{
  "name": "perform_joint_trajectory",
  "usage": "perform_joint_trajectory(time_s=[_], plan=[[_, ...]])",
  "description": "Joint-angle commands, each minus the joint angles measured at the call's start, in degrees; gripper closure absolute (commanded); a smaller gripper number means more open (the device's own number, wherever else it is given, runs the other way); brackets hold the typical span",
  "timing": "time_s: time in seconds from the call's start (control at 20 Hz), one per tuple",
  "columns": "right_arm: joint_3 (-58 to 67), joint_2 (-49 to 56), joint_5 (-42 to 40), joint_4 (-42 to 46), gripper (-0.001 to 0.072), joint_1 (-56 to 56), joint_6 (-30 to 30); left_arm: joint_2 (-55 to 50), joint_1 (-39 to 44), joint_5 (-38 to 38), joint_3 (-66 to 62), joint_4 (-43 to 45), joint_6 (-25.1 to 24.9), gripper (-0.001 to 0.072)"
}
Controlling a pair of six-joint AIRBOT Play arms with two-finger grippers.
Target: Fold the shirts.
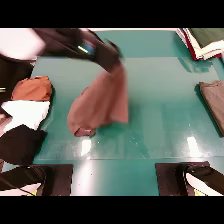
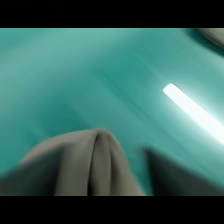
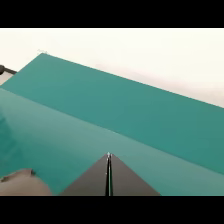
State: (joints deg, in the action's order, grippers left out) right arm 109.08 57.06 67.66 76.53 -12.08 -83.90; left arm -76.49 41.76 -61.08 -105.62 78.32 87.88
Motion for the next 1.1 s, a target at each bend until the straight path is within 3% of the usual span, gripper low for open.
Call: perform_joint_trajectory(time_s=[0.0, 0.15, 0.2, 0.25, 0.55, 0.6, 0.65, 0.8, 1.05], plan=[[0.48, -0.09, 3.78, 0.07, 0.0696, 0.02, -0.02, -6.12, 3.37, 0.02, 0.09, -4.55, -0.28, 0.0072], [0.48, -0.09, 5.46, 0.04, 0.0696, 0.02, -0.02, -3.02, -7.56, -6.05, 0.04, -3.52, 2.4, 0.009], [0.48, -0.09, 5.81, 0.04, 0.0696, 0.02, -0.02, -1.31, -12.11, -9.09, 0.15, -2.82, 2.6, 0.0235], [0.48, -0.09, 6.03, 0.04, 0.0696, 0.02, -0.02, 0.85, -16.9, -11.04, 1.2, -1.73, 2.82, 0.0242], [0.46, 0.59, 5.88, -0.07, 0.0696, 0.0, -0.02, 10.01, -37.66, -11.3, 27.23, -2.51, 2.71, 0.024], [0.46, 0.87, 5.92, -0.15, 0.0696, 0.0, -0.04, 9.94, -39.41, -10.75, 32.63, -4.15, 2.23, 0.0226], [0.46, 1.18, 5.95, -0.5, 0.0696, 0.0, -0.04, 9.88, -41.09, -8.87, 38.42, -6.47, 1.77, 0.0126], [0.48, 2.34, 6.21, -0.48, 0.0696, 0.0, -0.04, 9.88, -44.92, -0.72, 52.81, -13.97, 1.01, 0.0131], [0.46, 3.19, 6.84, -0.46, 0.0696, 0.0, -0.04, 9.88, -45.62, 5.77, 65.72, -25.57, -6.8, 0.0131]])
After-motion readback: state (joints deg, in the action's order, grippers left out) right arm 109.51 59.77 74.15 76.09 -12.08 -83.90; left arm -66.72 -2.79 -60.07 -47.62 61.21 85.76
